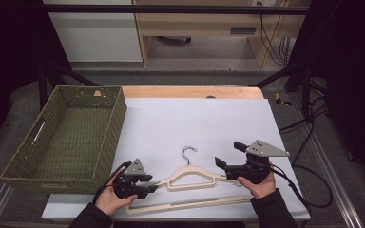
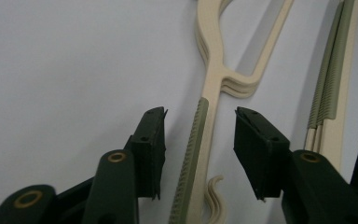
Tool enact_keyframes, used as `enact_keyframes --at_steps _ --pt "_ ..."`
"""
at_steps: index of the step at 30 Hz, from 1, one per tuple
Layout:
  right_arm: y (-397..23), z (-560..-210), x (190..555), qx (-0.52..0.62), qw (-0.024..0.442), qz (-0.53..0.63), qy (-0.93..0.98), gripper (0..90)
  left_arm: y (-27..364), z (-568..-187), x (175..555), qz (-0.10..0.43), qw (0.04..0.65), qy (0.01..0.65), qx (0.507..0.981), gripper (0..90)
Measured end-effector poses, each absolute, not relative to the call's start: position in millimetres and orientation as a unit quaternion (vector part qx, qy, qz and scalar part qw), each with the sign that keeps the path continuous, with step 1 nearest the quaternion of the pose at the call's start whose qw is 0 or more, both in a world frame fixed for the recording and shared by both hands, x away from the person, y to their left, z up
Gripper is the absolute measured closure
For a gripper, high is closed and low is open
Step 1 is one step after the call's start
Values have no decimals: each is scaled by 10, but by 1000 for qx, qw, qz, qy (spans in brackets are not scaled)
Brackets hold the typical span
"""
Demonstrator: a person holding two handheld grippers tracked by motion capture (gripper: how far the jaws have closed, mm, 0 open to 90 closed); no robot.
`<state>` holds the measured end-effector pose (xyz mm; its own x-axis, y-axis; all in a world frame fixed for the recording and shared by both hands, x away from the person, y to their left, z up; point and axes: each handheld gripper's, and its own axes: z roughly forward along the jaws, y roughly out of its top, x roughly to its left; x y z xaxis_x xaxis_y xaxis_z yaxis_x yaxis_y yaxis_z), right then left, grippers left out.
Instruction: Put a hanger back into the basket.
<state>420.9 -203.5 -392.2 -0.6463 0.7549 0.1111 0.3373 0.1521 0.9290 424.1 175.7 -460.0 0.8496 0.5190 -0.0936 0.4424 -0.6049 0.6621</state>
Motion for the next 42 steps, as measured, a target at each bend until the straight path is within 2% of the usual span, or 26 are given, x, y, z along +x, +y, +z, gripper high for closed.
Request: enact_keyframes --at_steps 17,33,42 --pt "-2011 -3958 4240 371 187 530 739 96 1718 -4667 4319 35 328 252 910 732" --pt "-1886 -4035 4263 365 170 524 750 107 1686 -4598 4277 53 306 211 927 768" --pt "-1807 -4088 4272 360 159 516 761 109 1688 -4587 4260 48 314 217 923 771"
